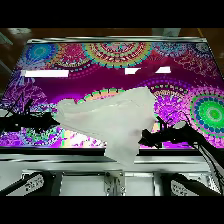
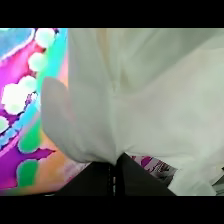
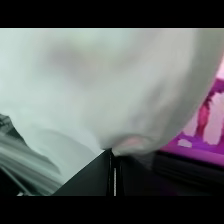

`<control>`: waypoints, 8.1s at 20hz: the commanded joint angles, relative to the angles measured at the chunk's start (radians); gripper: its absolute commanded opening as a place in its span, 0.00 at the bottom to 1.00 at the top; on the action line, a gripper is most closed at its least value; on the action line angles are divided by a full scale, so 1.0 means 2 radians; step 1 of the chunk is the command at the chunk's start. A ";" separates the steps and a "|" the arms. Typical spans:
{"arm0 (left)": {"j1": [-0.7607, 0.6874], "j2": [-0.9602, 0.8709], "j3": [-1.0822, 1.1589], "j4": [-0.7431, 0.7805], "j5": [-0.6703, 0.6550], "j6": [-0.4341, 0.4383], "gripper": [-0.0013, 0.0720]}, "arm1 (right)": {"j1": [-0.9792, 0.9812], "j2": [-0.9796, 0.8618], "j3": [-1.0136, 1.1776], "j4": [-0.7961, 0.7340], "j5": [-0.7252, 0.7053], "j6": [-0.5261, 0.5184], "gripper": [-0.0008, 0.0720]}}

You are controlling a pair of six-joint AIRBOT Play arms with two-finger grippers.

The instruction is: Fold the shirts.

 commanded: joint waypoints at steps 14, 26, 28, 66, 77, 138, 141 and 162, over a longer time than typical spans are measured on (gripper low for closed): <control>0.000 0.345 0.513 0.004 0.204 -0.002 0.08 | 0.013 0.326 0.672 -0.237 -0.092 -0.001 0.09; 0.000 0.351 0.382 0.103 -0.065 -0.085 0.08 | 0.013 0.247 0.640 -0.333 0.246 0.079 0.09; 0.000 0.344 0.299 0.125 -0.054 -0.085 0.08 | 0.013 0.205 0.589 -0.357 0.242 0.085 0.09; 0.157 -0.050 -0.058 0.090 -0.075 -0.006 0.89 | -0.145 -0.108 0.377 -0.170 0.184 0.027 0.96; 0.131 -0.070 -0.059 0.023 0.006 0.007 0.89 | -0.145 -0.108 0.374 -0.168 0.175 0.031 0.96; 0.047 0.302 0.456 0.116 -0.113 -0.020 0.08 | -0.018 0.227 0.749 -0.427 0.277 0.093 0.09; 0.047 0.288 0.329 0.116 -0.109 -0.018 0.08 | -0.018 0.147 0.731 -0.426 0.359 0.093 0.09; -0.110 -0.198 0.262 0.113 0.330 -0.005 0.08 | 0.012 -0.279 0.532 -0.183 -0.236 0.090 0.09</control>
